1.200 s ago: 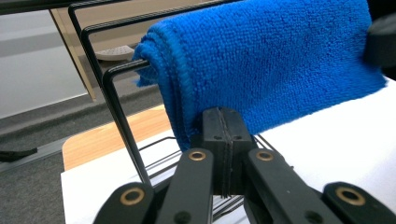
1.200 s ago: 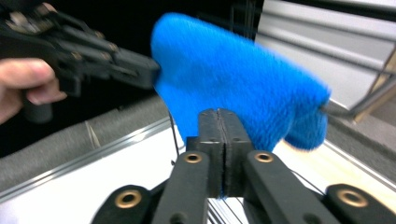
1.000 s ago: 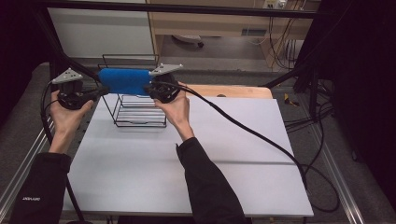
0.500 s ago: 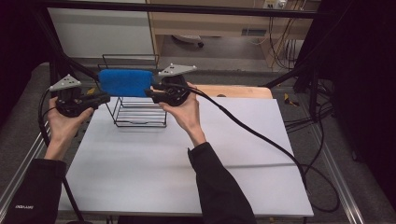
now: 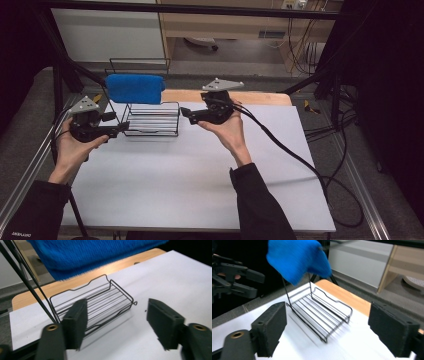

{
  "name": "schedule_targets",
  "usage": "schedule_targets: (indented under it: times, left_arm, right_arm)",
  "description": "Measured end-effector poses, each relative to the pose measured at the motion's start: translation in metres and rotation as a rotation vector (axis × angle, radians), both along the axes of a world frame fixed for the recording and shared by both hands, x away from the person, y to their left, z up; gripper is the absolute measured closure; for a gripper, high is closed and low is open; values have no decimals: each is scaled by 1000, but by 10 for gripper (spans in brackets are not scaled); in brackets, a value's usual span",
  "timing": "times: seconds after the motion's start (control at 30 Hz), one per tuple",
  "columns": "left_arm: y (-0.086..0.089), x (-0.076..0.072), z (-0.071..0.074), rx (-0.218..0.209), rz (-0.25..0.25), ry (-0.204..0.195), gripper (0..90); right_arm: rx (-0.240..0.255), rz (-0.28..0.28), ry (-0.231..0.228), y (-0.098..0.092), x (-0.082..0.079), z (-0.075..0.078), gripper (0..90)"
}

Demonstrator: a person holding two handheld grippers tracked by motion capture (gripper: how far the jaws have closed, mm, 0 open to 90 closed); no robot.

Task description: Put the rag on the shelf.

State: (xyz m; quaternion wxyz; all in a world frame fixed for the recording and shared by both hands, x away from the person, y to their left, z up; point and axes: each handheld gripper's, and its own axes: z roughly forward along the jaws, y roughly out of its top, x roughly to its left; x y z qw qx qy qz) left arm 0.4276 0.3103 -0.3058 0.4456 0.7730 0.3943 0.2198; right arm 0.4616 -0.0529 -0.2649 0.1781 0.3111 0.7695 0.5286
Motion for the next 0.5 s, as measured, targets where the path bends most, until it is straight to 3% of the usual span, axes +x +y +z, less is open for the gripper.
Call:
schedule_targets:
  times: [0.37,0.5]
  left_arm:
    - [-21,-10,-32,10,-31,48,160]
    - [-27,-15,-47,-16,-33,42,117]
  right_arm:
    - [15,-54,66,-65,-13,-32,63]
    - [-8,-52,82,-81,-19,-52,39]
